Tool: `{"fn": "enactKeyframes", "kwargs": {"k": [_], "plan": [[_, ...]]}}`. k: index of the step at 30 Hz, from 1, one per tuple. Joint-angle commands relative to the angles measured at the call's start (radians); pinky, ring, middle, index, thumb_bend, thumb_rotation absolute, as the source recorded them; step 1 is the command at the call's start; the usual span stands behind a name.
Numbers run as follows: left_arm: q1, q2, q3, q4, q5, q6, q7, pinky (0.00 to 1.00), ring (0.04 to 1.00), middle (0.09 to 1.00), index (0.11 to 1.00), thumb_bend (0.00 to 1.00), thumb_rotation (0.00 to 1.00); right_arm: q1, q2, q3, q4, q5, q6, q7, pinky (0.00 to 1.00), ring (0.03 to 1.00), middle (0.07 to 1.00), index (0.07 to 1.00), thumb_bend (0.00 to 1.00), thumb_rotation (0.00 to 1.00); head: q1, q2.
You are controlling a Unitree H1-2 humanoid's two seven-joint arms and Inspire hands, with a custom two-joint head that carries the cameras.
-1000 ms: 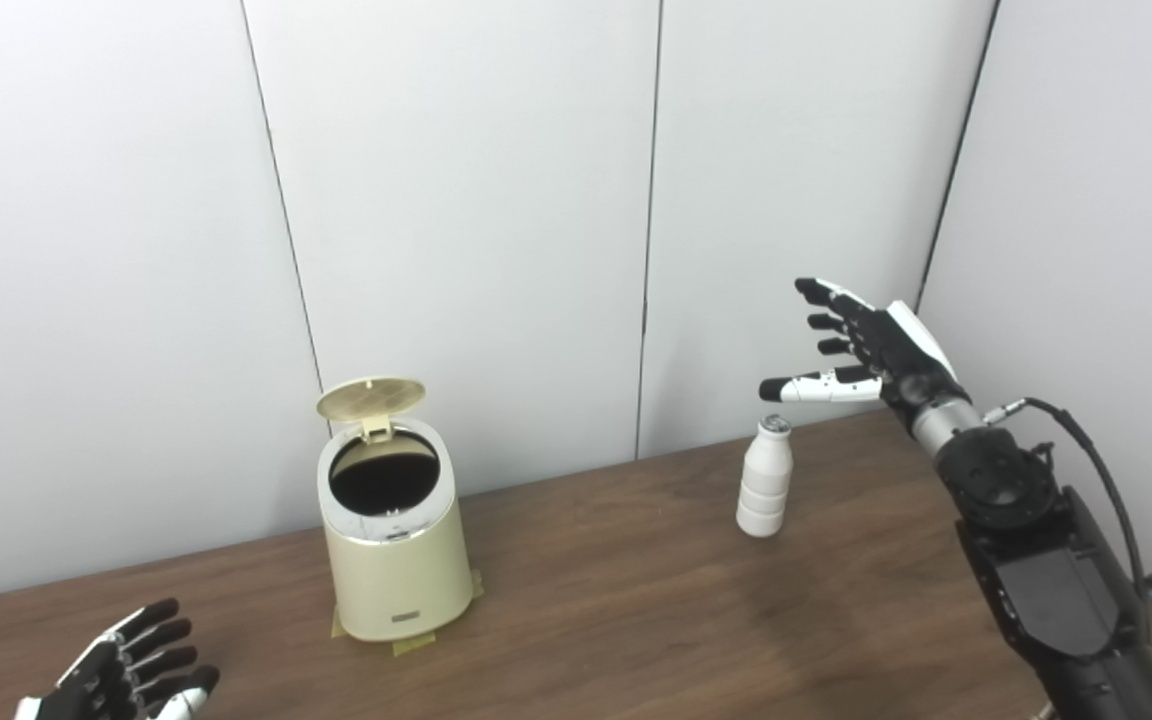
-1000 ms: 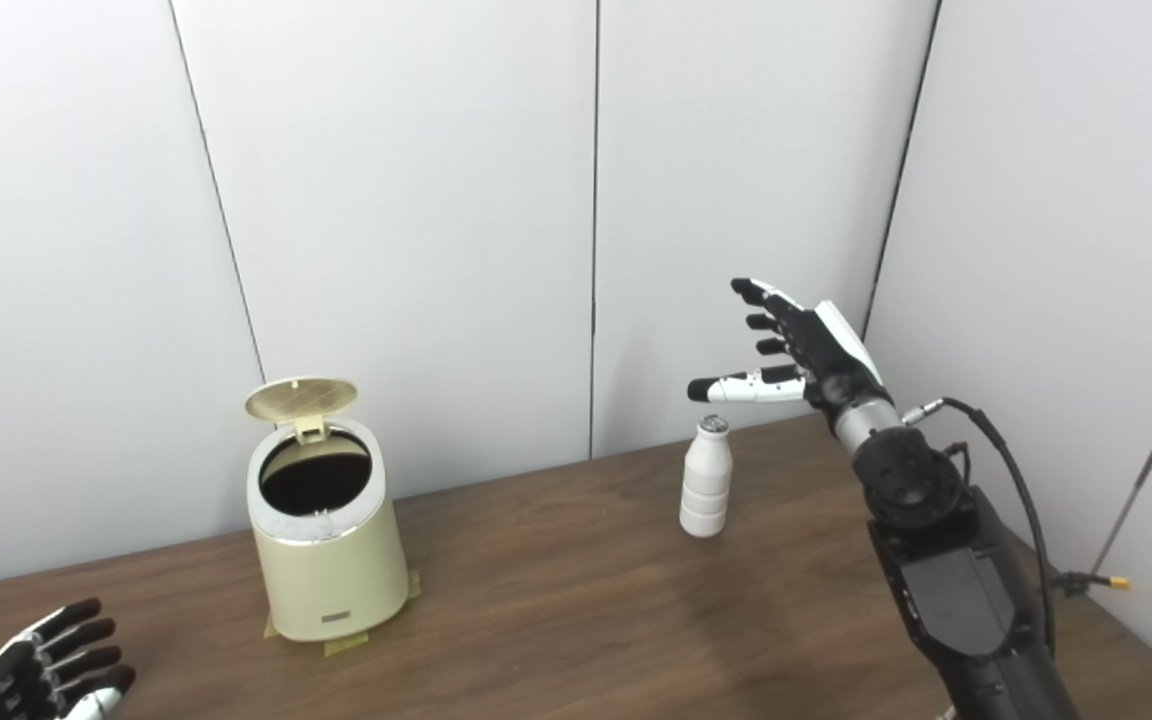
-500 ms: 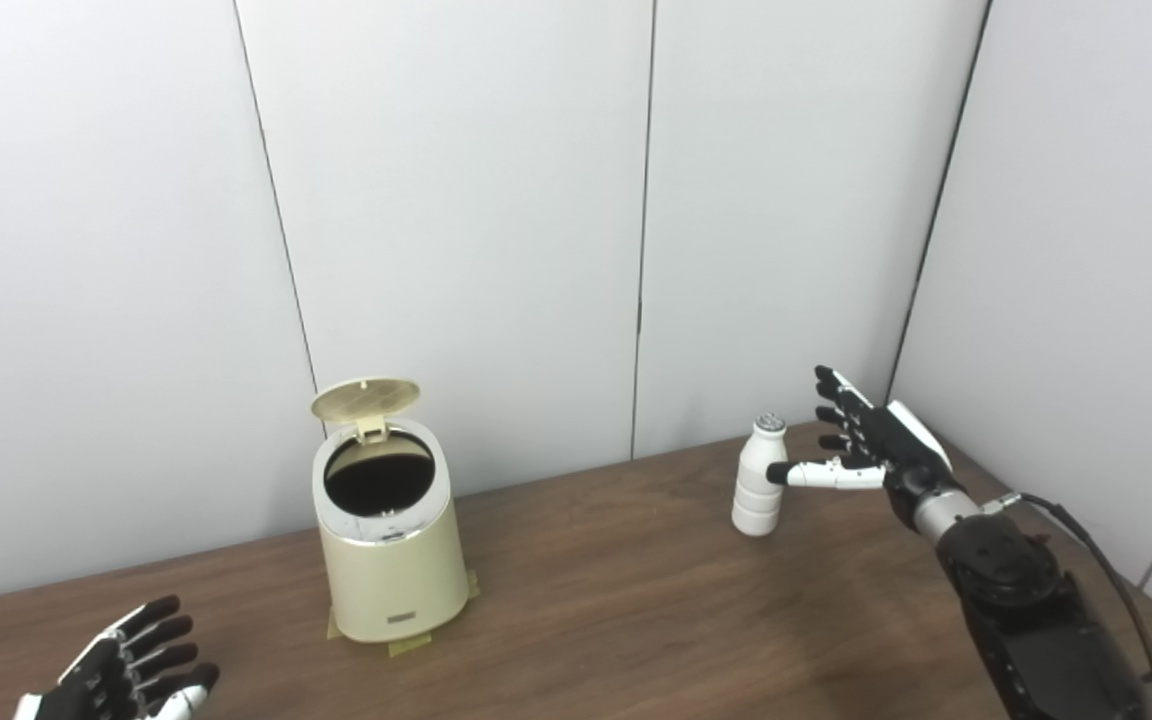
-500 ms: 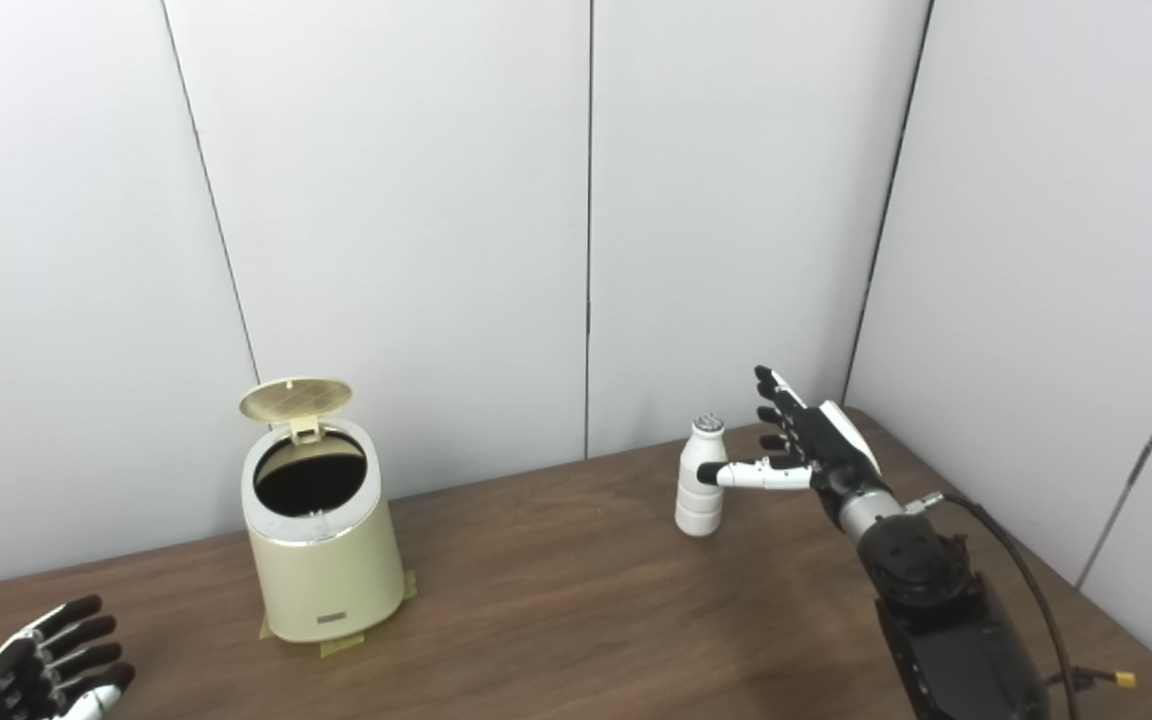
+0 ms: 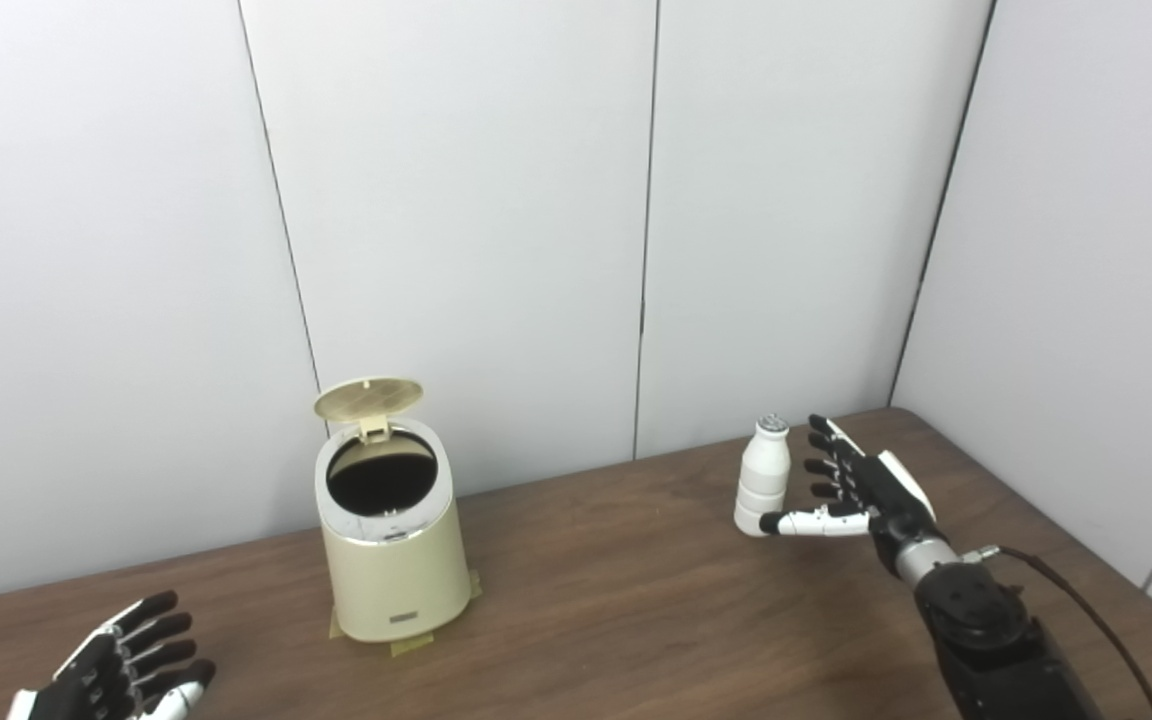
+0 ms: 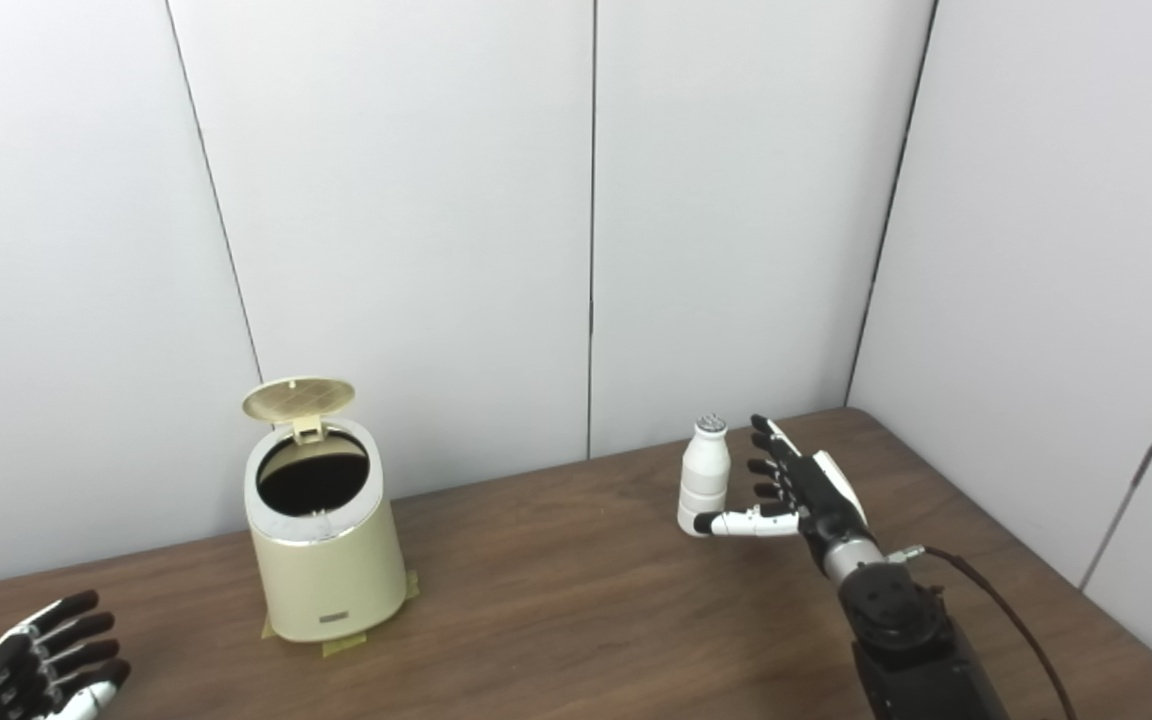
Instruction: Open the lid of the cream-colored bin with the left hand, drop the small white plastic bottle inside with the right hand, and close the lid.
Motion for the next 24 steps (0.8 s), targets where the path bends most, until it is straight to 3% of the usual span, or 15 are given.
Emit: {"fn": "enactKeyframes", "kwargs": {"k": [1, 24], "plan": [[-0.031, 0.016, 0.0, -0.04, 0.001, -0.003, 0.0, 0.67, 0.723, 0.761, 0.812, 0.51, 0.0, -0.055, -0.026, -0.007, -0.003, -0.005, -0.07, -0.028, 0.83, 0.874, 0.932, 0.953, 0.83, 0.17, 0.0, 0.0], [-0.023, 0.022, -0.012, -0.071, 0.009, 0.022, -0.004, 0.7, 0.735, 0.776, 0.82, 0.48, 0.0, -0.109, 0.009, 0.026, 0.132, -0.02, -0.143, -0.096, 0.78, 0.826, 0.86, 0.89, 0.84, 0.14, 0.0, 0.015]]}}
